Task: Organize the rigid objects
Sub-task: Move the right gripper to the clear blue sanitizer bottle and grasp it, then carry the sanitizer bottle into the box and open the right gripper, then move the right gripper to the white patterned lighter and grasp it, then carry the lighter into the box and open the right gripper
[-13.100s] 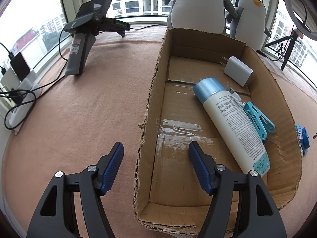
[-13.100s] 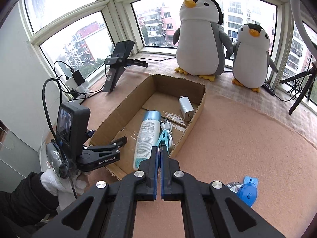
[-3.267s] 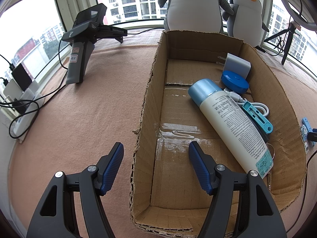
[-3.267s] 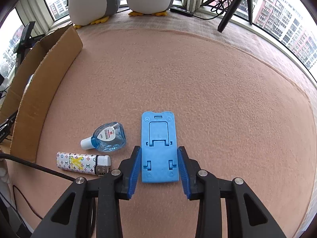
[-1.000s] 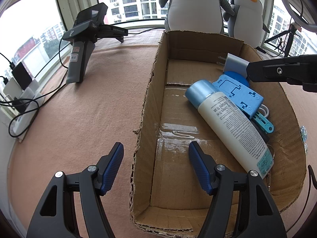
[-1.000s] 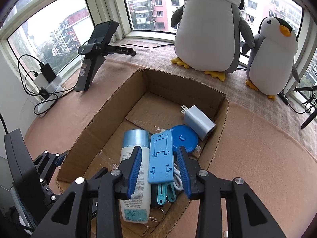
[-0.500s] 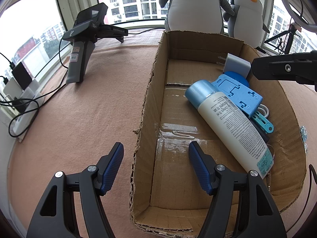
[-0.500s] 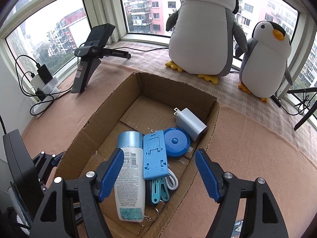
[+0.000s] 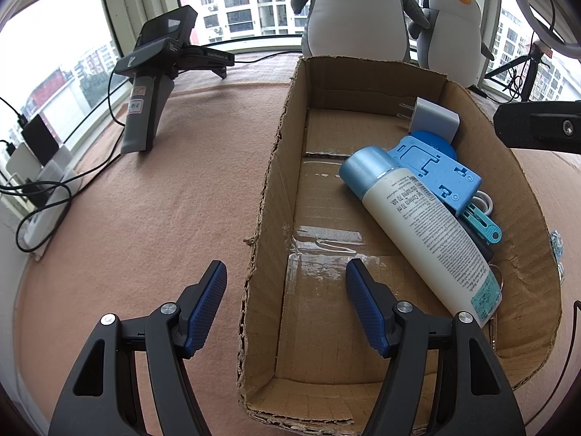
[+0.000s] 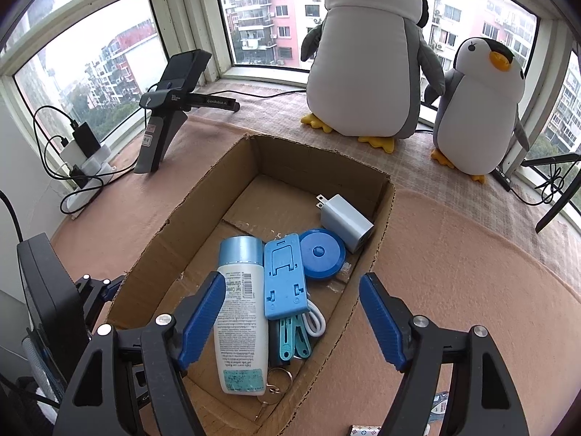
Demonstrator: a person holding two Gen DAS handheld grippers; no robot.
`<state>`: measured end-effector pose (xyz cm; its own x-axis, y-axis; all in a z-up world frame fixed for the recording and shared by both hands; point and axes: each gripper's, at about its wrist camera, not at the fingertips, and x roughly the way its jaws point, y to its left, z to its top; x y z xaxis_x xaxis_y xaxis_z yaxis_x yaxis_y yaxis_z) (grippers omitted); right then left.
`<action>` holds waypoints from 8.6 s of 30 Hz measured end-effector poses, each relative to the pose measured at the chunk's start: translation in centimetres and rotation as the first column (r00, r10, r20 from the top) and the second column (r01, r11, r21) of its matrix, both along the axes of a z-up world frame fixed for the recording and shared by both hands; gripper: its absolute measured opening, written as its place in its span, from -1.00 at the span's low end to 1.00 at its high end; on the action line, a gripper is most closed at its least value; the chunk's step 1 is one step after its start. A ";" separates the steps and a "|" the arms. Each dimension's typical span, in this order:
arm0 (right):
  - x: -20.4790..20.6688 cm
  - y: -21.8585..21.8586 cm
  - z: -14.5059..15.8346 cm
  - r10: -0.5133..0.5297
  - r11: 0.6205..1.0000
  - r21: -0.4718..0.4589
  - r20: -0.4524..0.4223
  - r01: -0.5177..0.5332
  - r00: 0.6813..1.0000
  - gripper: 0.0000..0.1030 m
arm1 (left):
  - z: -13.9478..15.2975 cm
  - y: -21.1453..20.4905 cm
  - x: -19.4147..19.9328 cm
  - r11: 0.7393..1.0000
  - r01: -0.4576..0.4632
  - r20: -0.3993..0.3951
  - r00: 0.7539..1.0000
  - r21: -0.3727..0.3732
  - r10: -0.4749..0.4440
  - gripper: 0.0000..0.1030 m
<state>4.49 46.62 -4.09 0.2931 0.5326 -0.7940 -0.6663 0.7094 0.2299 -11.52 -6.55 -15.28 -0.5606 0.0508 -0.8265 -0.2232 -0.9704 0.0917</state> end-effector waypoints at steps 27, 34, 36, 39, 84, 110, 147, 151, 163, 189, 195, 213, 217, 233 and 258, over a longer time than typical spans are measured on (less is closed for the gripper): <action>0.3 -16.2 -3.5 -0.282 0.954 0.033 -0.228 0.297 0.932 0.38 | -0.1 0.0 0.0 1.000 0.005 -0.001 1.000 -0.001 -0.005 0.33; 0.8 -17.4 -6.5 -0.315 0.939 0.023 -0.347 0.344 0.883 0.03 | -0.1 0.0 0.0 1.000 0.006 -0.001 1.000 0.000 -0.006 0.33; 0.8 -17.4 -7.4 -0.318 0.937 0.017 -0.380 0.350 0.868 0.00 | -0.1 0.0 0.0 1.000 0.006 -0.001 1.000 0.000 -0.006 0.33; 0.7 -17.3 -8.6 -0.324 0.934 0.004 -0.411 0.357 0.852 -0.04 | -0.1 0.0 0.0 1.000 0.007 -0.001 1.000 0.000 -0.007 0.33; 1.0 -9.5 -4.0 -0.261 0.962 -0.101 -0.056 0.255 0.964 -0.42 | -0.1 0.0 0.1 1.000 0.016 -0.002 1.000 -0.001 -0.016 0.33; 0.6 0.6 -0.5 -0.090 0.994 0.052 -0.080 0.094 0.993 -0.42 | -0.1 0.0 0.0 1.000 0.022 -0.003 1.000 -0.002 -0.022 0.33; 0.2 1.3 0.1 -0.114 0.993 0.016 -0.031 0.115 0.993 0.25 | -0.1 0.0 0.1 1.000 0.028 -0.004 1.000 -0.002 -0.028 0.33; -0.2 0.4 0.4 -0.126 0.992 0.015 -0.029 0.126 0.992 0.27 | -0.1 0.0 0.1 1.000 0.028 -0.004 1.000 -0.002 -0.028 0.33; -1.3 -4.5 1.6 -0.203 0.979 0.029 -0.032 0.203 0.979 0.32 | -0.1 0.0 0.1 1.000 0.031 -0.005 1.000 -0.004 -0.031 0.33; -3.2 -15.7 -6.2 -0.363 0.899 0.060 -0.450 0.433 0.816 0.31 | -0.1 0.0 0.1 0.999 0.035 -0.006 0.999 -0.004 -0.035 0.33; -3.5 -16.0 -9.2 -0.360 0.879 0.063 -0.560 0.472 0.746 0.25 | -0.1 0.0 0.1 0.999 0.036 -0.006 0.999 -0.004 -0.036 0.33; -0.4 -12.1 -10.2 -0.382 0.905 -0.017 -0.477 0.426 0.792 -0.17 | -0.1 0.0 0.1 0.999 0.038 -0.005 0.999 -0.003 -0.038 0.33; -1.1 -10.2 -9.6 -0.367 0.928 -0.080 -0.374 0.364 0.852 -0.25 | -0.1 0.0 0.1 0.999 0.039 -0.006 0.999 -0.003 -0.039 0.33; -3.2 -8.6 -9.5 -0.324 0.934 -0.218 -0.176 0.284 0.930 -0.57 | -0.2 0.1 0.1 0.999 0.040 -0.006 0.999 -0.003 -0.040 0.33; -0.1 -8.2 -6.1 -0.381 0.922 -0.112 -0.085 0.371 0.921 -0.60 | -0.2 0.0 0.1 0.999 0.044 -0.007 0.999 -0.003 -0.044 0.33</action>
